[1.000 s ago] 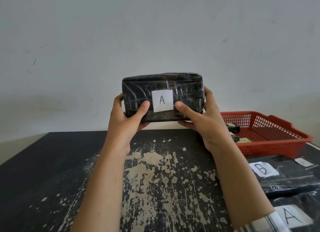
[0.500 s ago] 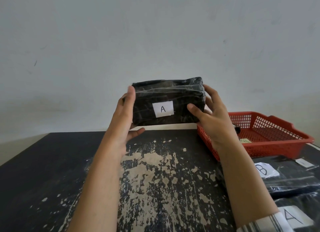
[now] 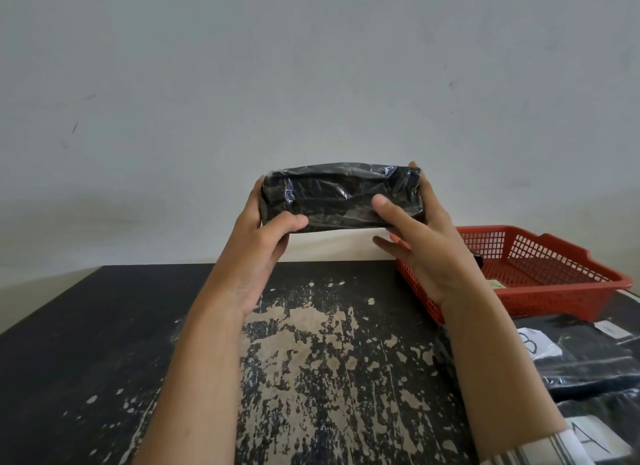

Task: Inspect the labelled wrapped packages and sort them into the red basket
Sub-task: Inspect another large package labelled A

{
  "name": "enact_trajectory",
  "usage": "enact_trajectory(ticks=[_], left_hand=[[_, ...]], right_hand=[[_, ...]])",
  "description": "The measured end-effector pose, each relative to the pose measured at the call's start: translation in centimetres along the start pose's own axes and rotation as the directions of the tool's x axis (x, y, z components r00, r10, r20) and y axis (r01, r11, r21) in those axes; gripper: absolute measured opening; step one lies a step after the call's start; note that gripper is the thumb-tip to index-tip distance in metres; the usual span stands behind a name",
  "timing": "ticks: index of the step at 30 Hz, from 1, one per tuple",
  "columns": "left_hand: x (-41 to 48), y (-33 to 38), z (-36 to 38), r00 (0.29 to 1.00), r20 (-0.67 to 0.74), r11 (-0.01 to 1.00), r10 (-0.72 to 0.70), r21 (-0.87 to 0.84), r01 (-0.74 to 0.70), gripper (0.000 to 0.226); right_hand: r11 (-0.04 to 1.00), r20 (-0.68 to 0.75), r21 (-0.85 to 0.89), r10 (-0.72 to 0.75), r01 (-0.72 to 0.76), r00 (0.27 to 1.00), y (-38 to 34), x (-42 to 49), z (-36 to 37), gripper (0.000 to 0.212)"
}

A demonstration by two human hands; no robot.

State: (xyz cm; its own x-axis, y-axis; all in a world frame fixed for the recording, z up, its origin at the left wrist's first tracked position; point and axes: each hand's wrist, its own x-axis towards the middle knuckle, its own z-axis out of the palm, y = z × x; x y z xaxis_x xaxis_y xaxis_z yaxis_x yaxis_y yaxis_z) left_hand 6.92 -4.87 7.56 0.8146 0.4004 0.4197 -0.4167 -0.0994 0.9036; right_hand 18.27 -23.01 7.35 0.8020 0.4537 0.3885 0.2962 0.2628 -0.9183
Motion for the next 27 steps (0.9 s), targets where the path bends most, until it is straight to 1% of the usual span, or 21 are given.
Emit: enact_trajectory(ticks=[2, 4, 7, 9, 12, 14, 17, 20, 24, 27], left_hand=[[0.1, 0.0, 0.0, 1.000, -0.016, 1.000, -0.018, 0.017, 0.018, 0.037], [0.2, 0.0, 0.1, 0.996, -0.078, 0.999, -0.052, 0.006, 0.053, 0.036], [0.3, 0.1, 0.2, 0.982, -0.171, 0.996, -0.083, 0.027, 0.089, 0.063], [0.2, 0.0, 0.2, 0.973, -0.214, 0.995, -0.087, 0.027, 0.095, 0.068], [0.4, -0.4, 0.1, 0.948, -0.310, 0.996, -0.066, 0.044, 0.084, 0.070], [0.5, -0.6, 0.0, 0.929, -0.369, 0.994, -0.042, 0.074, 0.075, 0.066], [0.6, -0.8, 0.0, 0.916, -0.401, 0.994, -0.021, 0.091, 0.063, 0.058], [0.7, -0.9, -0.2, 0.916, -0.400, 0.991, 0.000, 0.121, 0.053, 0.053], [0.4, -0.6, 0.3, 0.921, -0.388, 0.984, 0.028, 0.175, 0.043, 0.051], [0.1, -0.3, 0.8, 0.930, -0.360, 0.968, 0.071, 0.251, 0.023, 0.053]], right_hand=[[1.000, -0.008, 0.000, -0.026, 0.026, 1.000, 0.4, 0.3, -0.2, 0.115], [0.998, -0.004, -0.026, -0.065, 0.065, 0.998, 0.6, 0.4, -0.1, 0.112], [0.993, 0.030, -0.044, -0.106, 0.107, 0.994, 0.6, 0.4, 0.1, 0.107], [0.991, 0.051, -0.060, -0.115, 0.118, 0.992, 0.4, 0.2, 0.3, 0.105], [0.988, 0.087, -0.080, -0.123, 0.130, 0.989, 0.1, 0.0, 0.3, 0.099], [0.989, 0.109, -0.081, -0.115, 0.124, 0.987, -0.1, -0.2, 0.2, 0.095], [0.990, 0.118, -0.088, -0.101, 0.112, 0.988, -0.3, -0.5, 0.3, 0.090], [0.997, 0.072, -0.055, -0.054, 0.058, 0.996, -0.6, -0.5, 0.6, 0.079], [0.998, -0.059, 0.053, -0.015, 0.018, 0.998, -0.2, -0.4, 1.4, 0.063], [0.997, -0.151, 0.080, 0.001, 0.012, 0.988, 0.2, -0.2, 1.7, 0.050]])
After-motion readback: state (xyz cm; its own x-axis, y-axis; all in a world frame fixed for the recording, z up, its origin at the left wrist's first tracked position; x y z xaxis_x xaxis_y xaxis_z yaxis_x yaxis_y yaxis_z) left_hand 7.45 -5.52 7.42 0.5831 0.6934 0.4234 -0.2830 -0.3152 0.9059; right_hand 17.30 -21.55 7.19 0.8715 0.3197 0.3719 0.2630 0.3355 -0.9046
